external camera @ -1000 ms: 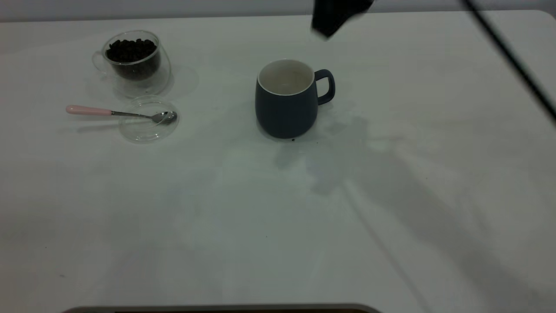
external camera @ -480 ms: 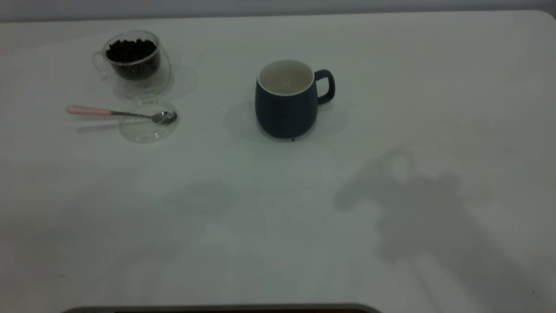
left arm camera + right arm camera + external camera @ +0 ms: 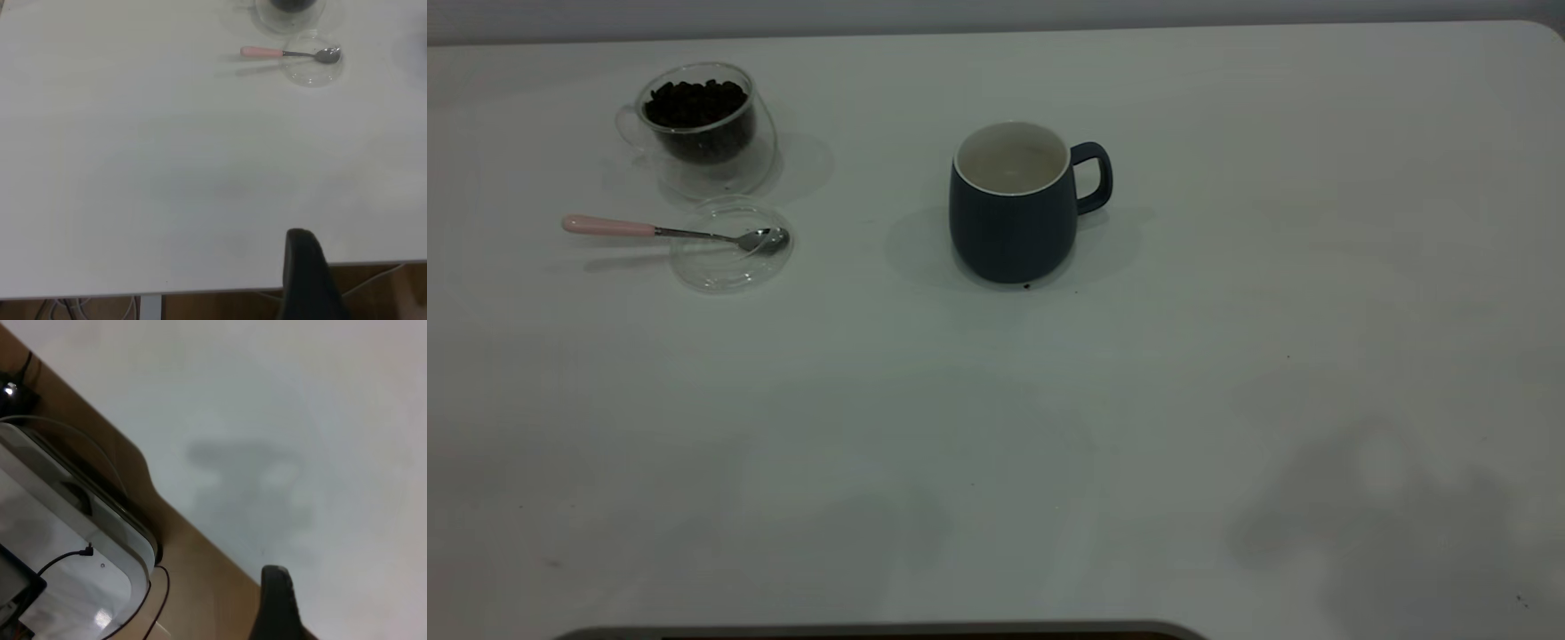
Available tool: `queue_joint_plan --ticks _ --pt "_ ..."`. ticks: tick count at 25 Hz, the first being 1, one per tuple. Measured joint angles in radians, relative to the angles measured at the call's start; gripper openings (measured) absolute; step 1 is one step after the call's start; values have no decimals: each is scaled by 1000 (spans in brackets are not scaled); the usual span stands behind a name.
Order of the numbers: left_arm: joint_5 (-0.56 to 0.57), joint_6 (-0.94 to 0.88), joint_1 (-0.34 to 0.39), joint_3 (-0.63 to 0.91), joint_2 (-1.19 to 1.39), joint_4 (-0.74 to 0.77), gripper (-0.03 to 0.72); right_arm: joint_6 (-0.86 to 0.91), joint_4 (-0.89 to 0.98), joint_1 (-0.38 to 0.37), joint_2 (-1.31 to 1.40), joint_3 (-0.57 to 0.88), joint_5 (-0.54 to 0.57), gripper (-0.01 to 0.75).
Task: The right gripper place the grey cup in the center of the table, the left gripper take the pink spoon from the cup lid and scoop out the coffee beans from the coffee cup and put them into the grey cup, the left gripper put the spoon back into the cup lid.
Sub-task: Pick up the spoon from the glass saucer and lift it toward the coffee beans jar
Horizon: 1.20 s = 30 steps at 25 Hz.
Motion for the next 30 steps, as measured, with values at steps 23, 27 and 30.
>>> queue_joint_plan --ticks 23,27,30 --pt "0 -1 0 0 0 0 484 89 40 -388 -913 521 -70 591" --pt "0 -1 0 0 0 0 484 89 65 -453 -981 590 -128 591" --pt "0 -1 0 0 0 0 484 89 67 -487 -1007 607 -127 591"
